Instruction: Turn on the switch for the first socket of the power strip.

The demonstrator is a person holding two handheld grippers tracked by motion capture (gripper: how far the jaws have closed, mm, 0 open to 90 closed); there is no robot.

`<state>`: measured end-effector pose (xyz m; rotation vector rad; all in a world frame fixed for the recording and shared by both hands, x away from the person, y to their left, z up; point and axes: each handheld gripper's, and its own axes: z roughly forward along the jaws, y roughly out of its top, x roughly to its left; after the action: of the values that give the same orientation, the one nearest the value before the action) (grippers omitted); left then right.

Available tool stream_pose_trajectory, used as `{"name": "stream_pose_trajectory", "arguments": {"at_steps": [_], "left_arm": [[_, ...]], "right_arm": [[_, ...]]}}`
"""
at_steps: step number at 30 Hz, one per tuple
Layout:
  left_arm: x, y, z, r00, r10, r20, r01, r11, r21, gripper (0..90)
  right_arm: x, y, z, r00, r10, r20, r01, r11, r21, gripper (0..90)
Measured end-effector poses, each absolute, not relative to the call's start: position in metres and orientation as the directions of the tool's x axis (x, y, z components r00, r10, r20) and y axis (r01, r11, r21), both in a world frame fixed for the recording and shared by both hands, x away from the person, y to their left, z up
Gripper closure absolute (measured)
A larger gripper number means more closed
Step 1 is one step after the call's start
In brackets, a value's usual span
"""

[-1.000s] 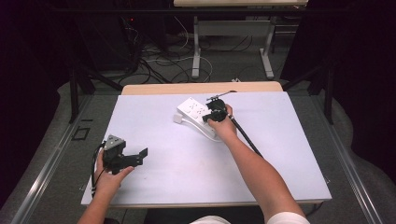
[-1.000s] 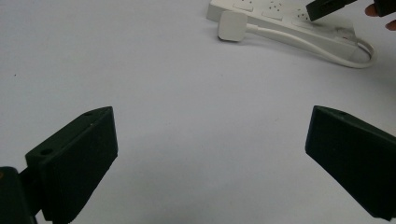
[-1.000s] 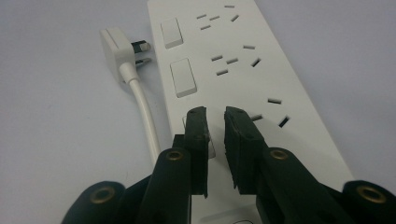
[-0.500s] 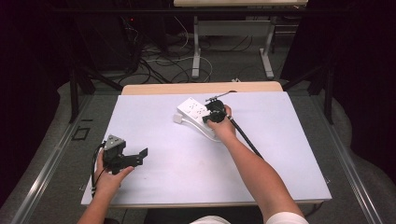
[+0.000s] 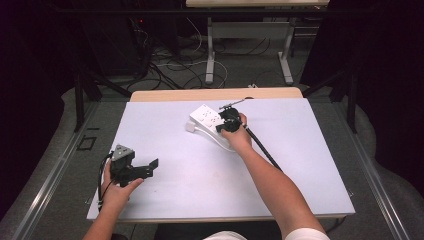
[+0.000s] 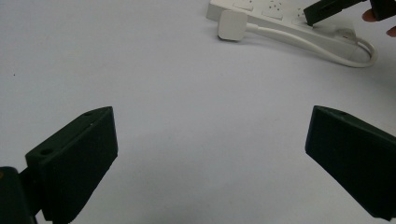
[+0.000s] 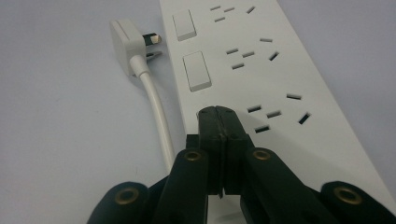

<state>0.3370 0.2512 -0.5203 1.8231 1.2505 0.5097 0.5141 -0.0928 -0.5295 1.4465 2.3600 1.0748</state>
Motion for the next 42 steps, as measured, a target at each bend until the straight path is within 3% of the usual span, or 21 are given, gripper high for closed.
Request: {"name": "stream_pose_trajectory", "arguments": {"at_steps": [33, 42], "left_arm": [[0.338, 0.249, -0.521, 0.416, 0.900, -0.132, 0.557, -0.137, 0.819, 2.1], [0.341, 0.249, -0.522, 0.417, 0.899, -0.133, 0.560, -0.139, 0.817, 2.2]], "right_arm": [[0.514, -0.102, -0.535, -0.486, 0.822, 0.297, 0.733, 0.198, 0.651, 90.0], [0.516, -0.105, -0.533, -0.493, 0.822, 0.287, 0.729, 0.210, 0.652, 79.6]]}}
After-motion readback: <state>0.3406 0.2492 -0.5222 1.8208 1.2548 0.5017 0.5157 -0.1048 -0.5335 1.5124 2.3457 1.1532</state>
